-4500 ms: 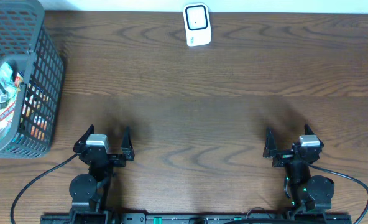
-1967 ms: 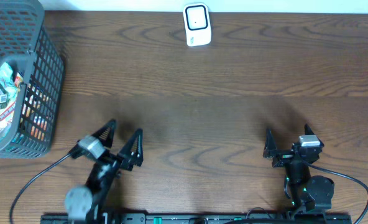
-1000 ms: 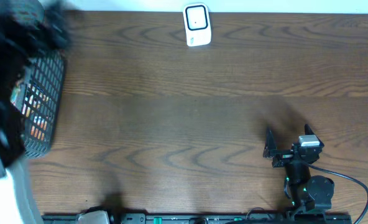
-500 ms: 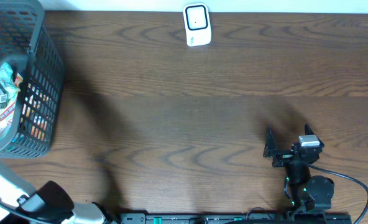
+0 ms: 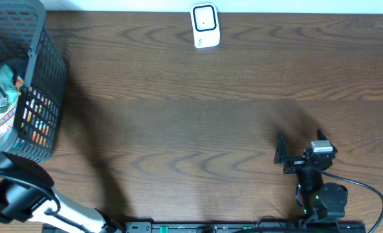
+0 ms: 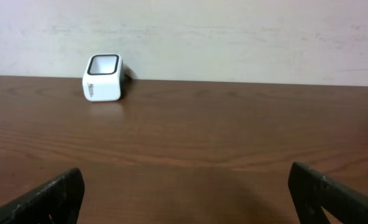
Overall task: Scan the item barcode
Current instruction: 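Move the left gripper up and over into the grey basket, then grasp the yellow snack bag inside the basket with the left gripper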
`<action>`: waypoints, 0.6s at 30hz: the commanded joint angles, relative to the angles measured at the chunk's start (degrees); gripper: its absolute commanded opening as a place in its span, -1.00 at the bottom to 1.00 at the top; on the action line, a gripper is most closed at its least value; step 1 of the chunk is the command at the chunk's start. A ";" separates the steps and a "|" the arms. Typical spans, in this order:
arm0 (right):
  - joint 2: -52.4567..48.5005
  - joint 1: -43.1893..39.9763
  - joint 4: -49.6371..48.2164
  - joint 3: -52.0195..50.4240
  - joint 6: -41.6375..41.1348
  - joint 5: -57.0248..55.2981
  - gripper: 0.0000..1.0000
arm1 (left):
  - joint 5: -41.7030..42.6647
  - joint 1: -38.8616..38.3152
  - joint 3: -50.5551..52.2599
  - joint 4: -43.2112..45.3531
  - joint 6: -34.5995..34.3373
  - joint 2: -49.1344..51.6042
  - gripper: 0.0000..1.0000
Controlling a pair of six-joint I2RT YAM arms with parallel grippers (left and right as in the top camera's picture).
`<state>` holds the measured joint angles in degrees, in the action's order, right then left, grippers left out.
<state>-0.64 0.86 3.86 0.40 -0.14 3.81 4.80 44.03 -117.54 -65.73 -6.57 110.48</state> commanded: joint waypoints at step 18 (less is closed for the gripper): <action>0.33 -0.44 0.24 -0.07 0.66 -0.24 0.99 | -10.62 -7.10 0.22 -2.01 6.84 16.57 0.95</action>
<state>-0.64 0.86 3.86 0.40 -0.14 3.81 -3.18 36.32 -117.51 -66.15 -1.17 124.86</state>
